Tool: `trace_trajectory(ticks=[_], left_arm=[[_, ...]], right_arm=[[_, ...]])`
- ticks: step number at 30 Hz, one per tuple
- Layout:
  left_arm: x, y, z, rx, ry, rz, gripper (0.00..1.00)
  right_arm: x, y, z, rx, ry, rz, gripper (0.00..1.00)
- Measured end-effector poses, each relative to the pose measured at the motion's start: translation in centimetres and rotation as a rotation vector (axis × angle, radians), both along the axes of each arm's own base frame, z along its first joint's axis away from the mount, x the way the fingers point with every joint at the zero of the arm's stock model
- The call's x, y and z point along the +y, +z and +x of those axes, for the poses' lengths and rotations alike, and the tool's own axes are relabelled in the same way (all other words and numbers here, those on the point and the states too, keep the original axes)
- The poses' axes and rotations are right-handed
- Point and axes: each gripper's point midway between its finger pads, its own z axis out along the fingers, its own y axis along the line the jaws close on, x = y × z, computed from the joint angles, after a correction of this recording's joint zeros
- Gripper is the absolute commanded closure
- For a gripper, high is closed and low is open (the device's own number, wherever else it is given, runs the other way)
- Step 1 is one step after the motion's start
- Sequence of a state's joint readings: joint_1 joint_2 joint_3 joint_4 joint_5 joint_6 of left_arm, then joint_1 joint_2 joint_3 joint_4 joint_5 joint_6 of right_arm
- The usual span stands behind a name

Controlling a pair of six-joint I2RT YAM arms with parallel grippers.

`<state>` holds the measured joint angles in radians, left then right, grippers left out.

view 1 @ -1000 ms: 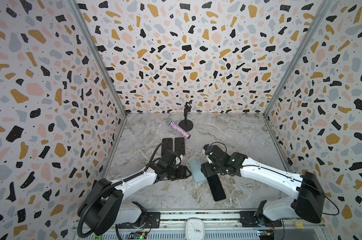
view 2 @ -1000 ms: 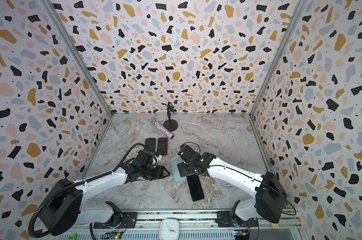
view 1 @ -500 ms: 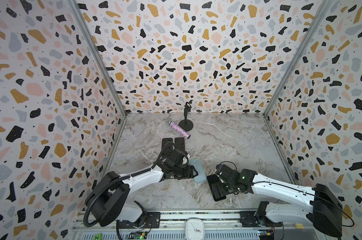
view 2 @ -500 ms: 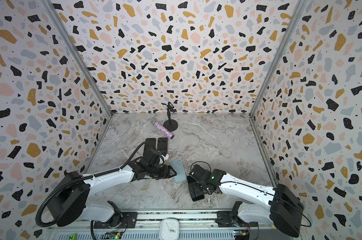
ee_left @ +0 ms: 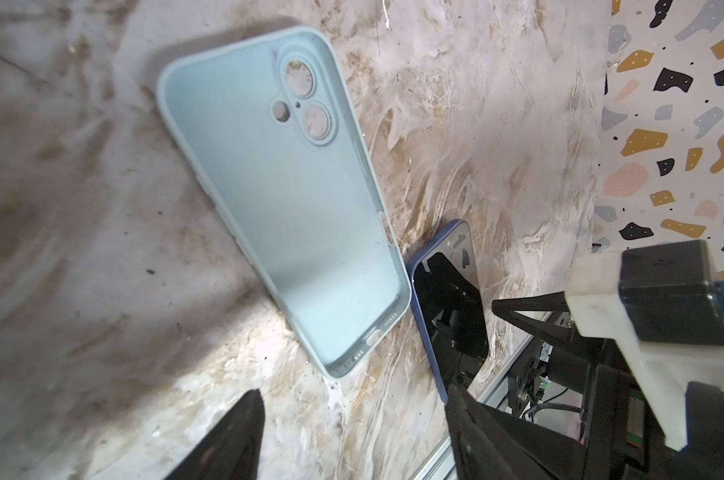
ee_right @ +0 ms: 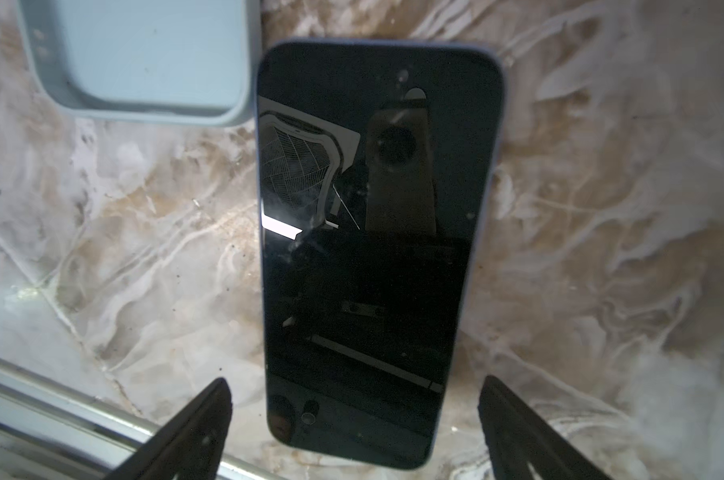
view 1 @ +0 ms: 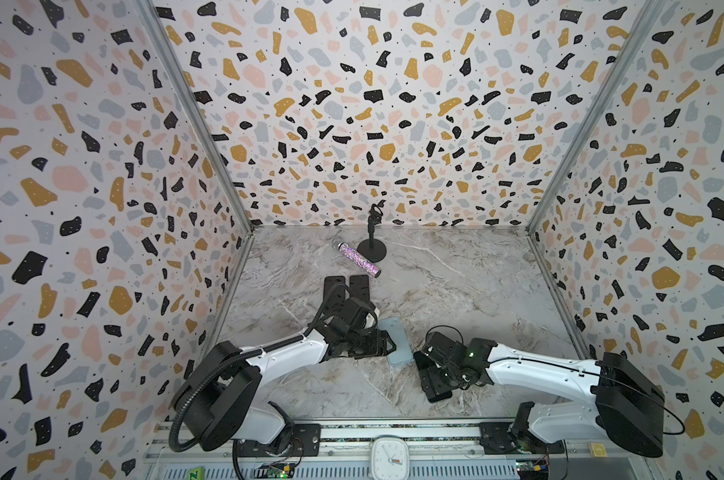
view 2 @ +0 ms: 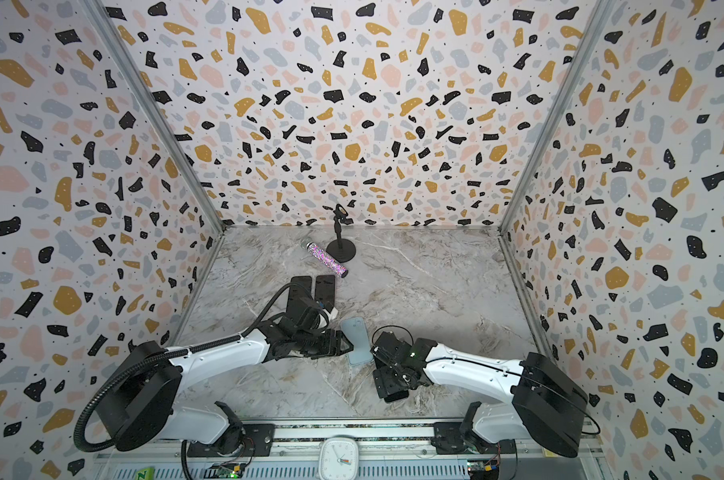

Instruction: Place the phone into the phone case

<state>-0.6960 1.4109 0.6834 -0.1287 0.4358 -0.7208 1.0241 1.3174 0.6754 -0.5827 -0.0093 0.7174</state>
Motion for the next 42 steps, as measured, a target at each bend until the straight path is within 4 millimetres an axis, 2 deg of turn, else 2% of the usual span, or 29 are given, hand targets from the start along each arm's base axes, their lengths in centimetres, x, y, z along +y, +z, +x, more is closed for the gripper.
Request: trace_trajectory(ticks=[8,20,23,30,36,42], left_arm=[[0.0,0.0,0.0,0.001,-0.002,0.003,0.28],[-0.2,0.5,0.2,-0.009,-0.005,-0.003,0.27],[-0.2,0.3,0.2,-0.005,-0.006,0.001,0.27],[-0.3,-0.2,0.1,0.016,-0.011,0.004,0.27],[-1.5,0.7,0.4,0.026,-0.036,-0.038,0.28],[-2.5,1.0,0.2,0.056,-0.073,-0.082,0.29]], right_arm=[[0.0,-1.0,-0.5,0.021,0.002,-0.038,0.07],[-0.4,-1.4,0.3,0.002,-0.031,-0.131,0.21],[-0.3,-1.5,0.4,0.003,-0.036,-0.133,0.28],[-0.4,-1.4,0.5,-0.003,-0.039,-0.134,0.31],[-1.2,-0.9,1.5,-0.039,-0.048,-0.125,0.32],[-0.8,-0.1,3.0,-0.083,-0.053,-0.062,0.34]])
